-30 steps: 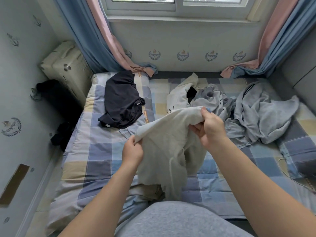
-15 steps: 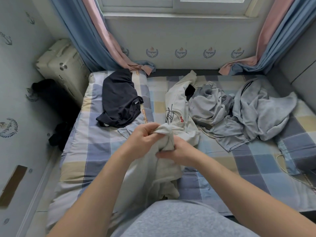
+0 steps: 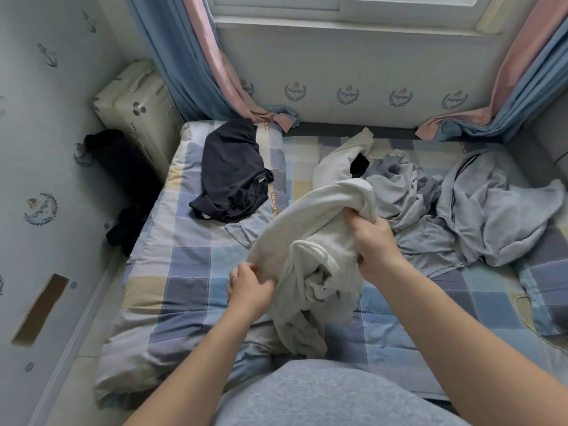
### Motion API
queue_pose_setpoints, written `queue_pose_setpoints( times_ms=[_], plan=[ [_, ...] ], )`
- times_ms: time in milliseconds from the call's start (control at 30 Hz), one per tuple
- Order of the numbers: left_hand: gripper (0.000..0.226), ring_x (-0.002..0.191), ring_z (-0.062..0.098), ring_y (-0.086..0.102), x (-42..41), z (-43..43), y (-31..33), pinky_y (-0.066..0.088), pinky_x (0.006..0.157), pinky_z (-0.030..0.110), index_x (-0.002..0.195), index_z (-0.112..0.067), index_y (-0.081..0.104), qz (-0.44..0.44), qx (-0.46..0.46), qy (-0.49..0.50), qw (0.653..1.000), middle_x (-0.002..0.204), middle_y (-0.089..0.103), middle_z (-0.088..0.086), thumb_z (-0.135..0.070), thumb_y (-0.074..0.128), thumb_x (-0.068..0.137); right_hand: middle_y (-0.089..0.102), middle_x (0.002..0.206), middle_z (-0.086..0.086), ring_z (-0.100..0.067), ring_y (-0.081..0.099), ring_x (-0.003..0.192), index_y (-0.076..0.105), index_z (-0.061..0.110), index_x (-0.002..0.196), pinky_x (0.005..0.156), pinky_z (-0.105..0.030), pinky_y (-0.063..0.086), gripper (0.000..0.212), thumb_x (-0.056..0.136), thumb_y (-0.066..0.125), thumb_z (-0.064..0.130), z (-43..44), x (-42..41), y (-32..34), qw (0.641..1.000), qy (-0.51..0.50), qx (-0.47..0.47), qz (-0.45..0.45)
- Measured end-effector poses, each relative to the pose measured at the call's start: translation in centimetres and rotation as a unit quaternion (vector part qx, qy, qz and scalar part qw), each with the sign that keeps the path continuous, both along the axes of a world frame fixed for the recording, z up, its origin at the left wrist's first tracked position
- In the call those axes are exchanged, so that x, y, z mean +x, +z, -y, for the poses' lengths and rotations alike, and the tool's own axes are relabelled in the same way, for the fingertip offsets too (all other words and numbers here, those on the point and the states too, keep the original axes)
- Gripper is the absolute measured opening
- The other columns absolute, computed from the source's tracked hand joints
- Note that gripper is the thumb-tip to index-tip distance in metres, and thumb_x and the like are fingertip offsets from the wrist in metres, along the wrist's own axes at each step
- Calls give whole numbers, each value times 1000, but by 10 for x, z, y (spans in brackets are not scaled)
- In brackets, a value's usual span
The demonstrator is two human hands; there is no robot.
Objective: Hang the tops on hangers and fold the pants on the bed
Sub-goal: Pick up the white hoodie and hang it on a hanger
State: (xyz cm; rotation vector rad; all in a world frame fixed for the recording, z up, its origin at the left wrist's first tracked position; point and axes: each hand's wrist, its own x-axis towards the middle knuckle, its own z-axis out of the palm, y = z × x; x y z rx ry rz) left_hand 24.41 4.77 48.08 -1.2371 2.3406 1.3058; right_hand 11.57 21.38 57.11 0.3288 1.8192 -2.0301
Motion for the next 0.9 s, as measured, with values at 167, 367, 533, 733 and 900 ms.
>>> queue_pose_setpoints(
  times_ms=[167, 367, 533, 733, 900],
  plan=[
    [107, 125, 33, 51, 3, -20, -5, 49, 96, 49, 152, -16, 18, 38, 253, 97, 962, 143, 42, 7, -53, 83, 74, 76, 108, -10, -23, 75, 94, 66, 9, 121, 76, -36, 61, 28, 97, 66, 23, -3, 9, 8, 991, -51, -92, 81],
    [90, 113, 31, 65, -10, -34, 2, 49, 94, 46, 123, -8, 64, -7, 549, 116, 827, 102, 75, 10, -77, 69, 65, 78, 96, -9, -22, 76, 87, 69, 8, 109, 70, -34, 63, 21, 99, 61, 25, -13, 21, 14, 979, -47, -137, 143],
    [18, 79, 17, 61, -26, -31, 1, 50, 73, 30, 100, -14, 69, -49, 466, 170, 867, 72, 70, 1, -28, 68, 89, 78, 89, -10, -27, 74, 92, 67, 7, 110, 78, -39, 61, 21, 95, 63, 21, -25, 30, 8, 977, -43, -106, 182],
    [33, 74, 23, 58, -29, -24, 13, 50, 74, 33, 113, -1, 62, -135, 481, 201, 843, 88, 62, 15, 10, 39, 91, 76, 93, -11, -26, 71, 86, 67, 6, 112, 75, -38, 59, 25, 96, 60, 23, -41, 29, -12, 967, -87, -111, 211],
    [46, 70, 19, 65, -28, -18, 25, 55, 55, 22, 96, 0, 65, -185, 537, 249, 785, 86, 68, 13, 19, 25, 82, 61, 118, -17, -27, 62, 93, 52, 7, 137, 83, -46, 51, 38, 101, 52, 22, -68, 14, -40, 961, -147, -39, 231]
  ],
)
